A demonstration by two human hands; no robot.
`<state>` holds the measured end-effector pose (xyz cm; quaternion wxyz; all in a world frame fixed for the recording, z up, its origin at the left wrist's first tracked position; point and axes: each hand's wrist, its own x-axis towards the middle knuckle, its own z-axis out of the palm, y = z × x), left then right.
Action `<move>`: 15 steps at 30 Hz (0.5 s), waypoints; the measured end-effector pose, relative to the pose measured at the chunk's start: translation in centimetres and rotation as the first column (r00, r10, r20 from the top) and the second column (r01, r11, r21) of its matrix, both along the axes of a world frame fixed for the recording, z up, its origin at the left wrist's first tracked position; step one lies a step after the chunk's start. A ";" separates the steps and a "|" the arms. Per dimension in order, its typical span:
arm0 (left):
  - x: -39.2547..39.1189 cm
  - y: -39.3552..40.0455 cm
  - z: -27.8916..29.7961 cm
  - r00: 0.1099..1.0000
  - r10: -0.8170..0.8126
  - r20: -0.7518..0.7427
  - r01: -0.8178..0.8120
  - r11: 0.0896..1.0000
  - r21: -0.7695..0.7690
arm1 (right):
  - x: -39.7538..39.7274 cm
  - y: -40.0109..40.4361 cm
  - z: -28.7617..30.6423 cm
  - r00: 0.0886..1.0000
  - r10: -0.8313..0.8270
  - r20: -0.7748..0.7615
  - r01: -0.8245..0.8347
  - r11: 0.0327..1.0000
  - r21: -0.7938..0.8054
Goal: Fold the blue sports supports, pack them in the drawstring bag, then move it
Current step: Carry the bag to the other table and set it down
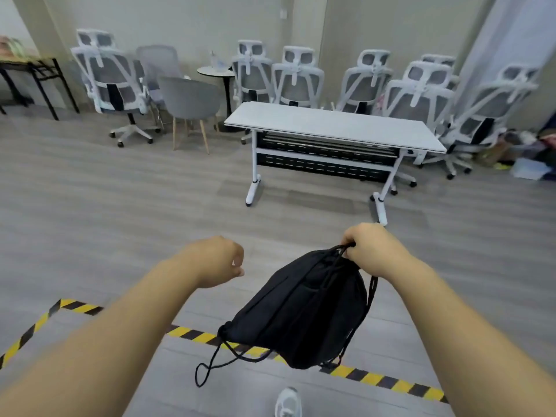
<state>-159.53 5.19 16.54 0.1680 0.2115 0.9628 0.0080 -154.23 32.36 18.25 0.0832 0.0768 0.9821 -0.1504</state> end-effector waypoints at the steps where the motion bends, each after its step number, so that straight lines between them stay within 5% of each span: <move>1: -2.2 0.7 -0.2 1.000 -0.004 -0.001 0.004 1.000 0.004 | -2.0 0.3 -0.3 1.000 -0.003 0.005 0.003 1.000 0.000; 15: -30.6 5.7 -2.4 0.998 0.007 0.055 -0.011 0.998 0.070 | -29.3 3.8 -2.6 0.995 0.001 0.104 -0.004 0.999 0.034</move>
